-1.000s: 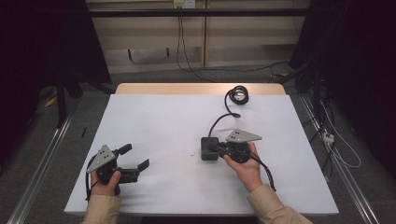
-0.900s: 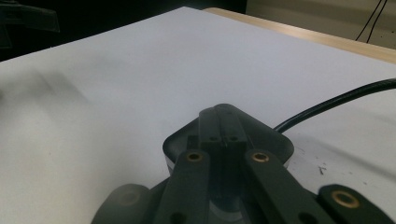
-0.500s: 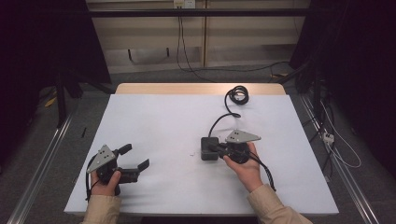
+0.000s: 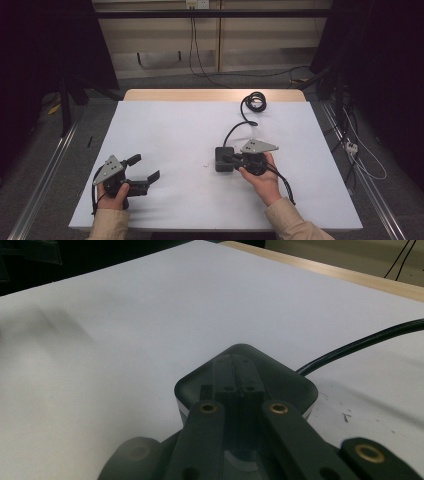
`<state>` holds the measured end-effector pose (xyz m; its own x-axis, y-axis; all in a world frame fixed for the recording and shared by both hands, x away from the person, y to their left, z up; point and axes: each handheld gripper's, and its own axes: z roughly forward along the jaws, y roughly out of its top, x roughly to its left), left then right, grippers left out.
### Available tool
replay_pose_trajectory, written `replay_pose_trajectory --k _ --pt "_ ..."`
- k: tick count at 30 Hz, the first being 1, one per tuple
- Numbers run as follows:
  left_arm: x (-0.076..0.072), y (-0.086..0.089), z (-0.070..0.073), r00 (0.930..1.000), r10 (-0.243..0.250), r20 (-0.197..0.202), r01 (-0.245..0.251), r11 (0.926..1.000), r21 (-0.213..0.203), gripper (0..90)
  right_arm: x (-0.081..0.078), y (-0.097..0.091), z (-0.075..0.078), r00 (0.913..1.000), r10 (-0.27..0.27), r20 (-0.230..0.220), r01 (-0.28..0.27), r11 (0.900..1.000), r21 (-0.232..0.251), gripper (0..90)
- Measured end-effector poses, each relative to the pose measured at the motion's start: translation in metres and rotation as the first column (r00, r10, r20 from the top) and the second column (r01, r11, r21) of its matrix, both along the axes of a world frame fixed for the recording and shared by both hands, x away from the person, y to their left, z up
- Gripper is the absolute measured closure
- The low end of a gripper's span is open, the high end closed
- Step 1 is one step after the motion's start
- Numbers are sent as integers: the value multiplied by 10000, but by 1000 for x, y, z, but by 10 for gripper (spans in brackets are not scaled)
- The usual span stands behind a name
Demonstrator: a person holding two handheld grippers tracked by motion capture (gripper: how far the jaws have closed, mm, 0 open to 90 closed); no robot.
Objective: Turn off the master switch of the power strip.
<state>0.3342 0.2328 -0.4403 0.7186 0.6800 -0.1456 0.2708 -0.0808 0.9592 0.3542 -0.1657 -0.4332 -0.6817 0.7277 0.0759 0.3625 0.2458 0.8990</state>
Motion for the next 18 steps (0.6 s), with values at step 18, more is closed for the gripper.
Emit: replay_pose_trajectory --k 18 --pt "-1 -1 0 10000 31 2 -31 10000 -22 38 -3 2 -1 9997 -234 -107 234 9997 43 900"
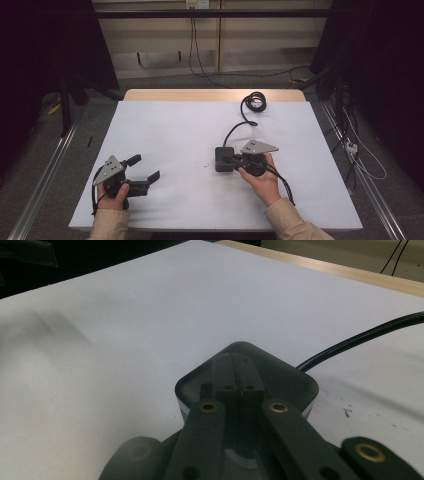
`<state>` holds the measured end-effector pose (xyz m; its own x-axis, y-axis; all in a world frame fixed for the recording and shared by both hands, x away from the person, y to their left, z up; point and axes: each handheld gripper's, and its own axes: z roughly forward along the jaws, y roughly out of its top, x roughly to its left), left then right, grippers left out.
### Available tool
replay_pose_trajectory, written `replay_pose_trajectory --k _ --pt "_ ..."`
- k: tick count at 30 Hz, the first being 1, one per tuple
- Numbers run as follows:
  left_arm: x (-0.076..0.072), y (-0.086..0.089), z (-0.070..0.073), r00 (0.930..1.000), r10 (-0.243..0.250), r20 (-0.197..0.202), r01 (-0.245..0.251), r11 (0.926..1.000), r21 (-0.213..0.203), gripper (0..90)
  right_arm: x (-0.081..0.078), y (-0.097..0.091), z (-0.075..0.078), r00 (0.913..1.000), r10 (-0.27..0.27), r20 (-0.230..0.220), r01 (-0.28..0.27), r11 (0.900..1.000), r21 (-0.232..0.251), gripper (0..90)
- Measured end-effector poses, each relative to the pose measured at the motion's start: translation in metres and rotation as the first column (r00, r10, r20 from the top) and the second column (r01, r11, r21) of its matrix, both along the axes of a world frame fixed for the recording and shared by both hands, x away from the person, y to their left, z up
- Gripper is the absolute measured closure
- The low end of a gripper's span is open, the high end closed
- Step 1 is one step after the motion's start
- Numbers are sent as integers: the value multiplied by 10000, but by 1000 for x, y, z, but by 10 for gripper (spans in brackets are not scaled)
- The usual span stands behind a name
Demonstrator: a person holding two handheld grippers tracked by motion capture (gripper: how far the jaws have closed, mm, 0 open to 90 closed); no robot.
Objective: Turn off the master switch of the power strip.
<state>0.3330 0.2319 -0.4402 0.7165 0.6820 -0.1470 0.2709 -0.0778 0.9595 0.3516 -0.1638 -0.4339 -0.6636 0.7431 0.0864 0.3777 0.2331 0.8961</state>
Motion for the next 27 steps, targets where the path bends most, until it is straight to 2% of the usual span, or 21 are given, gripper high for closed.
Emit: replay_pose_trajectory --k 14,17,27 --pt "0 -1 0 10000 -52 -13 52 9999 89 40 0 0 0 9999 -65 -81 65 10000 13 900" --pt "0 -1 0 10000 -39 -7 39 10000 77 39 -1 3 1 9999 -85 69 87 9994 -338 900" --pt "-1 -1 0 10000 -23 -10 23 10000 70 40 -1 2 -1 10000 -46 66 47 9999 -131 900"
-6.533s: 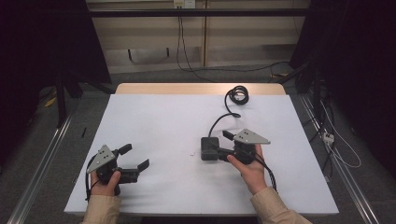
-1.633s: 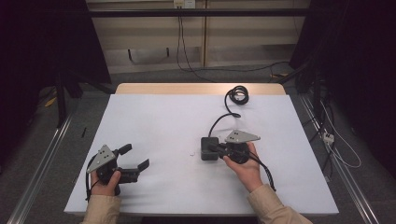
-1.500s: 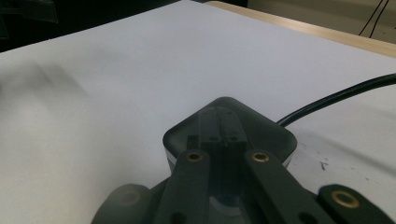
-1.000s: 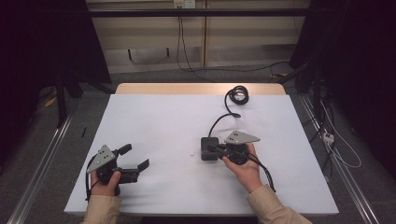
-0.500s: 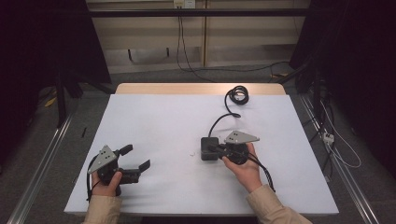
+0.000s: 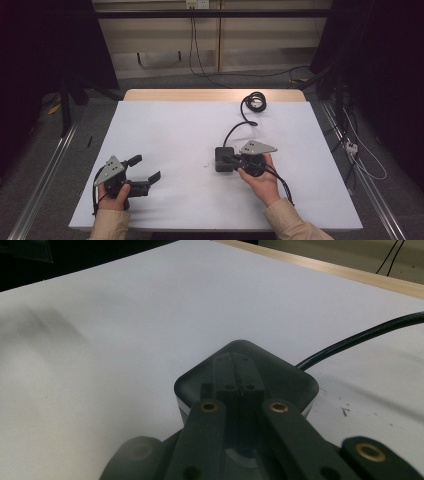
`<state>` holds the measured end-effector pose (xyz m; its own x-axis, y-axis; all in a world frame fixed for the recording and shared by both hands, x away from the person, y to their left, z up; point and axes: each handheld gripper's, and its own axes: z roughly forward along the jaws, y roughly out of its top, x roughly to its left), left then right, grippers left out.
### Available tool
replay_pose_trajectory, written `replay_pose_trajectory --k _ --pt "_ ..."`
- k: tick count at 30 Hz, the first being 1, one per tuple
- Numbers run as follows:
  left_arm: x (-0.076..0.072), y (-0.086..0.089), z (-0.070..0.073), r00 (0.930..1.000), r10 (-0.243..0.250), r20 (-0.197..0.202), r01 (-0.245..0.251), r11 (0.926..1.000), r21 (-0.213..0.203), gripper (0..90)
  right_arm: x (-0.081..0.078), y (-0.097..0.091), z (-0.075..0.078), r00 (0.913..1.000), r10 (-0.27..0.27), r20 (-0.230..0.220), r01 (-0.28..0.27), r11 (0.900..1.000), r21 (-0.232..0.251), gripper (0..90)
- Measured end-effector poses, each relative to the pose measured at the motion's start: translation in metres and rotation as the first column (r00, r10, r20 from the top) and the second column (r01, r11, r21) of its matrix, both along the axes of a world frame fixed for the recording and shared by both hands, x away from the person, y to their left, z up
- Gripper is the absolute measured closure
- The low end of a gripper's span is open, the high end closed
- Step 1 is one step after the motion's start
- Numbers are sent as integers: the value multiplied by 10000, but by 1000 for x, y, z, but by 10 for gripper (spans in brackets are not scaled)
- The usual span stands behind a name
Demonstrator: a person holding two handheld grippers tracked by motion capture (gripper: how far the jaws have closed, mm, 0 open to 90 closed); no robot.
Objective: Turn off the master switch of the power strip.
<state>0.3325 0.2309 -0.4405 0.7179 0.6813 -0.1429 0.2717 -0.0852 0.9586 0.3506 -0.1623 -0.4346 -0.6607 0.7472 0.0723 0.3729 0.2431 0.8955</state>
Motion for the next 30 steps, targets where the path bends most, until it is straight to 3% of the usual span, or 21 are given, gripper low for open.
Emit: replay_pose_trajectory --k 11,22,30 --pt "0 1 0 10000 3 1 -3 10000 -15 40 0 0 0 10000 59 20 -58 10000 -5 900" --pt "1 0 0 10000 -26 6 26 10000 56 40 1 -2 1 10000 -2 31 0 9992 397 900" --pt "1 0 0 10000 -22 -14 22 10000 89 40 0 -2 3 10000 -46 -67 48 9995 312 900"
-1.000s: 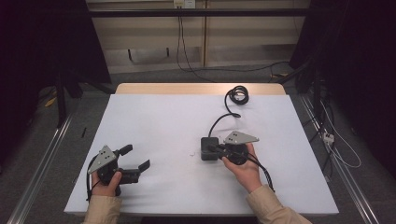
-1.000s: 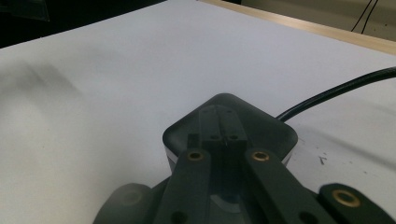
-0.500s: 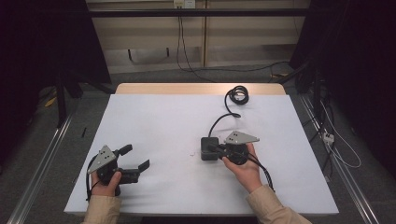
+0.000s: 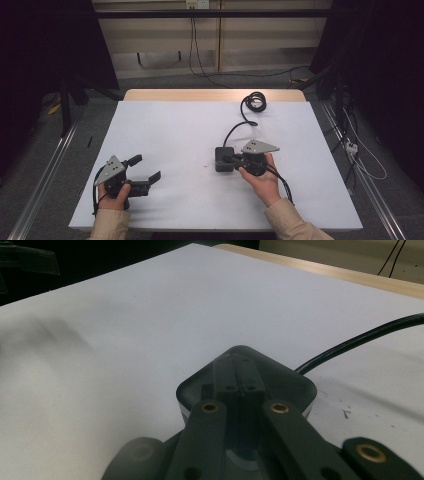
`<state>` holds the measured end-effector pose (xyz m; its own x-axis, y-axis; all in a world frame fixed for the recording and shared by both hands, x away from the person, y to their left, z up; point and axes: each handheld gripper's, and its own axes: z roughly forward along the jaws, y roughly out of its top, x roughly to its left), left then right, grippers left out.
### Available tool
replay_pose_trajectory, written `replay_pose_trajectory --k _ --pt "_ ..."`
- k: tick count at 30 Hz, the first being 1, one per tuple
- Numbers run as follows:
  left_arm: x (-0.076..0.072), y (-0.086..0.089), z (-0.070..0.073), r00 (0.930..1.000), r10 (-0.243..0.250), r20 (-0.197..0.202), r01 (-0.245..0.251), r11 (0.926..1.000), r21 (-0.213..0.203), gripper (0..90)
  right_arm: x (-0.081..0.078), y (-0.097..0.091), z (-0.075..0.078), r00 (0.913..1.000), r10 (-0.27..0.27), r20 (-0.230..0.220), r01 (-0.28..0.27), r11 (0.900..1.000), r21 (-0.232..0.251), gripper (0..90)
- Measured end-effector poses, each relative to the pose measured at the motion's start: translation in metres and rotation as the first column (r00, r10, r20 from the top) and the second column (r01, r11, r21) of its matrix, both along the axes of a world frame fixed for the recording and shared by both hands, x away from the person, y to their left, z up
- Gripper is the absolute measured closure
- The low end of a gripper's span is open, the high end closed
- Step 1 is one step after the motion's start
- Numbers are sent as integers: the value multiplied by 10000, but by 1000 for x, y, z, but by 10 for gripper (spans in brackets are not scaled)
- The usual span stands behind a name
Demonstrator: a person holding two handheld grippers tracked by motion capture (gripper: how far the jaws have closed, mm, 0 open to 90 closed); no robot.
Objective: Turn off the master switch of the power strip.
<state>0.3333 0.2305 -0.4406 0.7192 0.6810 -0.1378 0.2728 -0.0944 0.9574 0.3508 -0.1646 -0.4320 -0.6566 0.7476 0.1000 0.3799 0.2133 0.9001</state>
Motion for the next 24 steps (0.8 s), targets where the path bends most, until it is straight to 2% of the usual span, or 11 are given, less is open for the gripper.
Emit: replay_pose_trajectory --k 7,10,13,15,24 --pt "0 0 0 10000 1 24 -1 10000 -50 39 0 1 0 9999 19 112 -18 10000 -53 900" --pt "0 0 0 10000 29 28 -29 10000 -51 39 0 0 0 9997 -24 255 22 9999 100 887" --pt "0 0 0 10000 18 31 -18 10000 -46 39 0 -1 2 9990 -22 450 11 9997 232 771" --pt "0 0 1 10000 26 25 -26 10000 -63 39 0 -3 4 9991 60 424 -78 9991 422 686" --pt "0 0 2 10000 33 82 -31 9999 -158 39 -3 -3 4 9992 42 394 -63 9986 528 432"
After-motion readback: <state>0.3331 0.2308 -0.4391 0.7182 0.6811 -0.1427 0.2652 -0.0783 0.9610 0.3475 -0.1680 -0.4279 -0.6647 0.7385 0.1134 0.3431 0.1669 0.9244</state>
